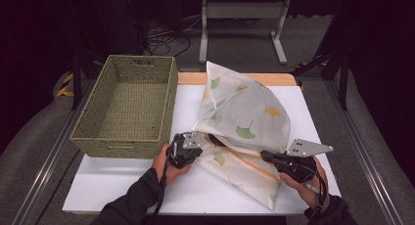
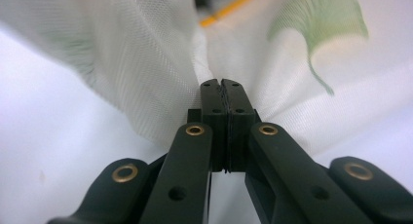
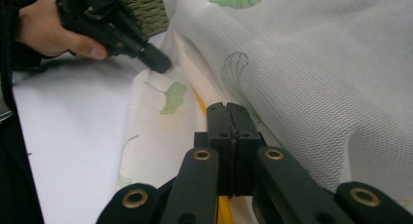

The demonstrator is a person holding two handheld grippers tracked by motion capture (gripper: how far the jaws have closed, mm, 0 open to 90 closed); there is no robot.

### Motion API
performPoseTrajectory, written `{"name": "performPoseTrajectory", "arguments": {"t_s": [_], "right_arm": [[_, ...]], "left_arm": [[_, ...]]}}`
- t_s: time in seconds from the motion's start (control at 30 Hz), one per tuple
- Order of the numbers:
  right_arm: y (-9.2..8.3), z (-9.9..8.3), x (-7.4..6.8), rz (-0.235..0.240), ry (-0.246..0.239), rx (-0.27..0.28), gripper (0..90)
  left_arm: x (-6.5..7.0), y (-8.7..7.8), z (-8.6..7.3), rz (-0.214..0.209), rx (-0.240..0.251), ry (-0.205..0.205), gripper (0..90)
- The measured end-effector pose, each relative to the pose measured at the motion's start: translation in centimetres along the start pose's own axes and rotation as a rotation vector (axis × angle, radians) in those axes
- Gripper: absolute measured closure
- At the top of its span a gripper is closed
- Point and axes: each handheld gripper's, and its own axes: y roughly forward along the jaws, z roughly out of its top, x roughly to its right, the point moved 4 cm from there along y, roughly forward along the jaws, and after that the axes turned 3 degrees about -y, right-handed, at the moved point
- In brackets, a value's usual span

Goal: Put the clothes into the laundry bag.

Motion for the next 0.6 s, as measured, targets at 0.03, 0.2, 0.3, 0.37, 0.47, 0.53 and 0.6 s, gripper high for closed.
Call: {"name": "performPoseTrajectory", "arguments": {"t_s": [0.03, 0.2, 0.3, 0.37, 0.47, 0.53, 0.6], "right_arm": [[0.1, 0.1, -0.2, 0.009, -0.002, 0.001, 89.9], [0.5, 0.3, -1.3, 0.067, -0.025, 0.000, 89.8], [1.4, 0.4, -2.7, 0.106, -0.059, -0.024, 89.8], [1.8, 0.4, -3.1, 0.112, -0.067, -0.034, 89.7], [2.2, 0.2, -3.3, 0.117, -0.068, -0.042, 89.8], [2.6, 0.0, -3.5, 0.117, -0.070, -0.047, 89.8], [2.8, -0.1, -3.5, 0.119, -0.068, -0.053, 89.8]], "left_arm": [[0.5, -0.4, -0.4, -0.008, -0.002, 0.002, 89.4], [1.3, -2.2, -1.9, -0.037, 0.014, -0.010, 89.3], [1.8, -3.5, -3.3, -0.057, 0.021, -0.018, 89.3], [2.2, -4.0, -4.1, -0.067, 0.024, -0.023, 89.2], [2.2, -4.5, -4.7, -0.064, 0.040, -0.025, 88.7], [2.0, -5.3, -5.1, -0.065, 0.067, -0.047, 83.9], [1.6, -5.6, -5.2, -0.046, 0.084, -0.062, 76.7]]}}
